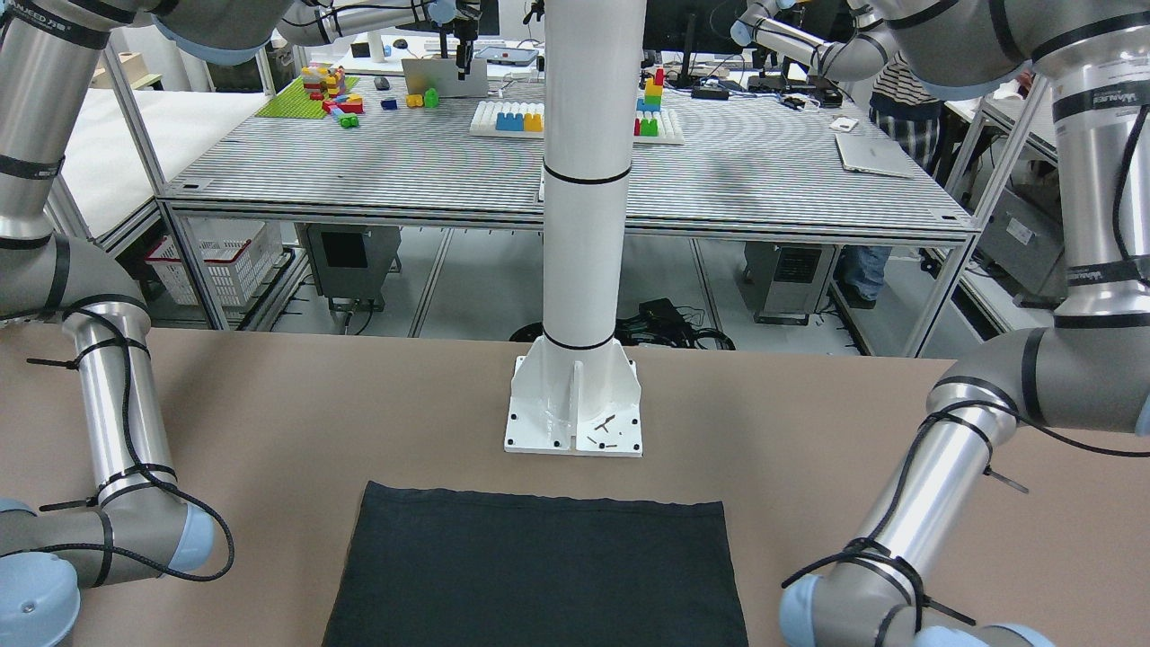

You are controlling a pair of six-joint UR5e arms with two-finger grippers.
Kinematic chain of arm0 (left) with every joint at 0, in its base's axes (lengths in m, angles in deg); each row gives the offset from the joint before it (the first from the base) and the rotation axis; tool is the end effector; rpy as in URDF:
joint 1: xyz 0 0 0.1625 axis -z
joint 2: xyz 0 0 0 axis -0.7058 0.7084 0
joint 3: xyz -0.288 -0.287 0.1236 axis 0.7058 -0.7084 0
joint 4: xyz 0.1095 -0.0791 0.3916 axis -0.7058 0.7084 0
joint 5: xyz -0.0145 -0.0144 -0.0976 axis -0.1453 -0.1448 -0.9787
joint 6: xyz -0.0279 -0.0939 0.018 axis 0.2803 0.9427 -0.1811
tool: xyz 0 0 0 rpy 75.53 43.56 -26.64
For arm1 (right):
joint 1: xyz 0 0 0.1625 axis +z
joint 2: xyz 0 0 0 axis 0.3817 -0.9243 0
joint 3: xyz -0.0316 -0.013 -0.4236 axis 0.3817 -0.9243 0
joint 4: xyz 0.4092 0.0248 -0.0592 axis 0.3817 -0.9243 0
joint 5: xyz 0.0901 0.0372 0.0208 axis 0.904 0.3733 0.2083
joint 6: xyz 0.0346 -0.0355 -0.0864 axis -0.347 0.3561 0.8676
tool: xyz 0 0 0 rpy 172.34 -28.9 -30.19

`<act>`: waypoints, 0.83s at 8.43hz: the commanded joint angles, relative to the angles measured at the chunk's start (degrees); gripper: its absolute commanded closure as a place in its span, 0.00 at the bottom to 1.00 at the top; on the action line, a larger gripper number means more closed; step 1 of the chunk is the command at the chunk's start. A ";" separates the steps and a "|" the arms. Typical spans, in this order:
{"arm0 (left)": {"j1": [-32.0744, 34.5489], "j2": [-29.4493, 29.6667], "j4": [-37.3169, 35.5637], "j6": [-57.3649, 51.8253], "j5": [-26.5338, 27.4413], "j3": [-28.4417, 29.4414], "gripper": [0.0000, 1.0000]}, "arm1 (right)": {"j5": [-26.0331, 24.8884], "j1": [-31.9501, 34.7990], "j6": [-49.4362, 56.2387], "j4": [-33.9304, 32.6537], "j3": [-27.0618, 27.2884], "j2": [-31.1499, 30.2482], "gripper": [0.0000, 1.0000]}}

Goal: Fold clothes
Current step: 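Grasp the sleeve nearest the left gripper and fold it inward over the shirt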

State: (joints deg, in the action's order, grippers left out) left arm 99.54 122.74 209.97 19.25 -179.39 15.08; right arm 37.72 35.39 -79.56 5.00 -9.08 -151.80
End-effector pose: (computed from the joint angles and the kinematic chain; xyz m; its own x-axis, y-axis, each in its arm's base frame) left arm 0.4016 -0.7171 0.2571 0.5107 0.0905 -0.8550 0.2645 0.9297 0.2564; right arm -0.2717 -0.6490 0.5012 0.8679 -0.0105 0.4966 -0.1887 0.9179 0.3492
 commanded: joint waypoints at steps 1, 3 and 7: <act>-7.15 3.08 -1.37 6.03 7.88 -0.08 1.00 | -0.03 0.00 -0.01 -0.05 -0.03 0.05 0.06; -11.12 4.57 -1.46 7.98 12.81 0.70 1.00 | -0.03 -0.09 -0.01 -0.05 -0.12 0.05 0.06; -10.53 9.49 -1.37 8.60 14.24 7.38 1.00 | -0.03 -0.26 -0.01 -0.05 -0.21 0.05 0.06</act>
State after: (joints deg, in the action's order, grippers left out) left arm 87.93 130.27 208.70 27.46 -165.38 19.84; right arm 37.69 35.23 -79.57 4.96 -9.26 -151.74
